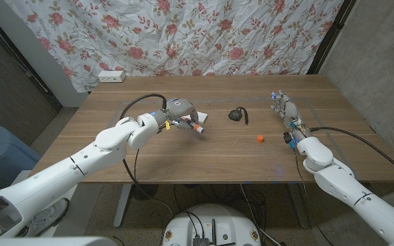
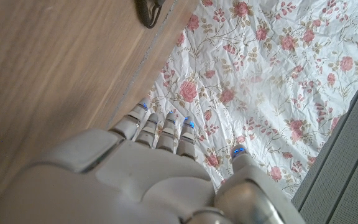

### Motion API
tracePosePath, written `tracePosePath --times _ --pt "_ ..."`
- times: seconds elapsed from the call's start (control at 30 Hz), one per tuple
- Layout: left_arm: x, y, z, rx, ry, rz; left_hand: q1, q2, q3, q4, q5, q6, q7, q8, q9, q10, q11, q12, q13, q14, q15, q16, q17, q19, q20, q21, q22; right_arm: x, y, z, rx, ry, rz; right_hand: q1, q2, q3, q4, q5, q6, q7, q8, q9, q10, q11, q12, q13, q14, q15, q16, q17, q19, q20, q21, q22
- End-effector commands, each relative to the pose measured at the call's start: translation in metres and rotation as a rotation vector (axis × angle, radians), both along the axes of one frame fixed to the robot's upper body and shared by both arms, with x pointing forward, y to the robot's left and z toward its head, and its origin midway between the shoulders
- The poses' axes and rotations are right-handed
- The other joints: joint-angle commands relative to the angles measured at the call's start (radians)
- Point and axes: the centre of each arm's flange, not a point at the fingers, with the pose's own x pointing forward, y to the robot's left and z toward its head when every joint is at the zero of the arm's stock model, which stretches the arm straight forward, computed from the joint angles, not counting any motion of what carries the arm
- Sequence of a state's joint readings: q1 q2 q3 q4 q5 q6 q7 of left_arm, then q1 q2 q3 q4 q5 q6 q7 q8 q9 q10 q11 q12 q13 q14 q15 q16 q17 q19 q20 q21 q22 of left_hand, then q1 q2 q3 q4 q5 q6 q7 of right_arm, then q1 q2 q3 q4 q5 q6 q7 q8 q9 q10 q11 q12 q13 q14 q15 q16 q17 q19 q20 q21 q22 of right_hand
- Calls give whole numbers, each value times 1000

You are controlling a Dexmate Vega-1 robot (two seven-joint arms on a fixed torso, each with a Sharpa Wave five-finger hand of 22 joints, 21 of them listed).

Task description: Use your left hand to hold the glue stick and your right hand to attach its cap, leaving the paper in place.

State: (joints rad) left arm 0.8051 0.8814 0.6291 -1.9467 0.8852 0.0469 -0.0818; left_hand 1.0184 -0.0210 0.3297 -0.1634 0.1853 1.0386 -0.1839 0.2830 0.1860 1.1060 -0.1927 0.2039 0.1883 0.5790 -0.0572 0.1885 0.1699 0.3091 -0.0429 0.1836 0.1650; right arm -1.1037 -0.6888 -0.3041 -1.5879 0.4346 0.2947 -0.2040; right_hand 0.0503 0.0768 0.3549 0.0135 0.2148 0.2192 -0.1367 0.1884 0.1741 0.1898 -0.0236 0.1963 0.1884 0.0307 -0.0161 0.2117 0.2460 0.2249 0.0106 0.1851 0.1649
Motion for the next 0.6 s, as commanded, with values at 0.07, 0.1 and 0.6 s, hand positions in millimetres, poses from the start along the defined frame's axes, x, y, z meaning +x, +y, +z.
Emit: tracePosePath --times 0.07,0.1,0.6 --pt "1 -3 11 -80 10 -6 2 19 -2 0 10 76 3 2 8 92 -33 8 6 1 -153 -2 2 -4 -27 1 3 -20 -5 4 -172 -36 -78 0 13 2 -9 3 -12 -14 -6 4 3 -5 2 2 3 0 7 -1 1 7 5 4" --pt "2 -4 11 -87 13 -8 2 19 -2 0 10 76 3 2 8 92 -33 8 6 1 -153 -2 2 -4 -27 1 3 -21 -5 4 -193 -36 -83 0 13 2 -10 3 -12 -15 -6 4 4 -6 2 2 1 0 6 -1 1 7 5 4" --pt "11 -11 10 -199 79 -10 4 23 -6 -1 11 78 6 -4 8 97 -33 6 7 -1 -153 -3 2 -21 -25 -3 3 -37 -13 -2 -343 -66 -158 12 -1 0 -29 1 -32 -36 -11 3 0 -18 0 2 -11 -5 2 -6 -16 17 0 4"
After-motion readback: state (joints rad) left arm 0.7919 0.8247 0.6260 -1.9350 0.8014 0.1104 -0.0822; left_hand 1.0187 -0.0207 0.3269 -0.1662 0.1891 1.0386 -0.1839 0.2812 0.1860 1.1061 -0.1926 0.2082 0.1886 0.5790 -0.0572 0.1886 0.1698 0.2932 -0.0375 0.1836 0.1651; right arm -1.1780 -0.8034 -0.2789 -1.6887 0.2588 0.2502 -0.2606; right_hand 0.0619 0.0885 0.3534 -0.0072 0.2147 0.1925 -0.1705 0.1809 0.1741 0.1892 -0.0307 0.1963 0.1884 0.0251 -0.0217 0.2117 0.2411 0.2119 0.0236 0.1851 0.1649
